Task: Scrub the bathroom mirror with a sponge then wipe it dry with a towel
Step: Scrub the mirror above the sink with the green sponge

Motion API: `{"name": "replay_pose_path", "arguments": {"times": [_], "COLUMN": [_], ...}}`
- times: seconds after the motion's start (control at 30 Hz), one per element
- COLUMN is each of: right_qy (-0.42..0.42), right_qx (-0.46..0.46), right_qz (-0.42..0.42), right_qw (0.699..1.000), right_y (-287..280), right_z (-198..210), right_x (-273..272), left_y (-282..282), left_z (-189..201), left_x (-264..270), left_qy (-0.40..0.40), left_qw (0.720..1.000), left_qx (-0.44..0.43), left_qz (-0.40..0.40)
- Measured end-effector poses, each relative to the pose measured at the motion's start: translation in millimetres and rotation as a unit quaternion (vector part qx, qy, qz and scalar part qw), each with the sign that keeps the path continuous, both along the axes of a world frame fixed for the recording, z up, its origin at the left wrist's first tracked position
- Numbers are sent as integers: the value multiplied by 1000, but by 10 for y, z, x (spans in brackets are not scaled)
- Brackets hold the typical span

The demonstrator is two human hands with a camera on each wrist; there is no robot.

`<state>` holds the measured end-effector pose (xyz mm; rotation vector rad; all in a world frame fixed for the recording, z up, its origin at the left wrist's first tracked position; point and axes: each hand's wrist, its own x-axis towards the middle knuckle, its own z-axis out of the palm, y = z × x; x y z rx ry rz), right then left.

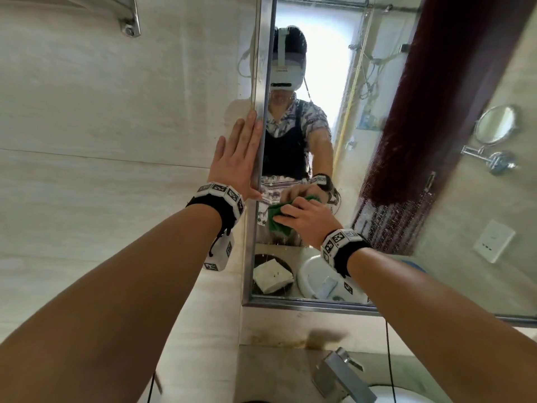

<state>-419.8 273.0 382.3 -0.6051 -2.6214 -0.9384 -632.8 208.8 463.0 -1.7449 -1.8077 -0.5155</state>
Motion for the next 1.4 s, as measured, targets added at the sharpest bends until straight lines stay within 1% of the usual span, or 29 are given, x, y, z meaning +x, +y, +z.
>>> {"name": "replay_pose_path", "arguments": {"times": [0.03, 0.17, 0.2, 0.23, 0.3, 0.37, 0.43, 0.53, 0.6, 0.67, 0.77, 0.97, 1.07, 1.2, 1.3, 1.4], "right_qy": [16, 138, 166, 194, 248, 264, 263, 267, 270, 274, 278, 271, 286, 318, 320, 332], "right_qx": [2, -37, -55, -72, -113, -133, -130, -138, -142, -138, -131, -114, -119, -134, -142, -147], "right_qz": [-4, -62, -87, -120, -163, -194, -195, -200, -203, -187, -164, -159, -180, -216, -236, -244], "right_qw": [1000, 988, 981, 971, 948, 936, 936, 933, 930, 933, 937, 942, 934, 913, 906, 899], "right_y": [6, -59, -92, -193, -222, -327, -433, -571, -682, -803, -982, -1312, -1424, -1532, -1557, -1505], "right_z": [47, 271, 320, 396, 486, 597, 707, 853, 932, 998, 1060, 1096, 1088, 1023, 950, 896], "right_x": [40, 274, 321, 493, 593, 812, 1040, 1341, 1520, 1736, 2130, 3215, 3830, 4532, 4982, 5377], "left_y": [-4, -37, -51, -101, -116, -222, -353, -534, -621, -681, -745, -989, -1087, -1107, -1026, -879], "left_z": [2, 28, 25, 31, 30, 84, 189, 335, 415, 479, 516, 470, 488, 521, 574, 593], "left_x": [3, 71, 64, 170, 173, 278, 403, 679, 923, 1203, 1677, 2852, 3428, 4044, 4449, 4860], "left_qy": [-1, -22, -29, -41, -55, -64, -50, -42, -33, -28, -55, -78, -74, -58, -47, -19], "left_qw": [1000, 1000, 999, 999, 998, 998, 998, 997, 995, 992, 983, 981, 980, 977, 976, 972], "left_qx": [-3, -17, -20, -15, -6, -9, -26, -64, -94, -123, -161, -153, -150, -159, -161, -173], "left_qz": [0, 8, 11, 6, 17, 16, 23, 8, -5, -24, -70, -93, -112, -127, -137, -156]}}
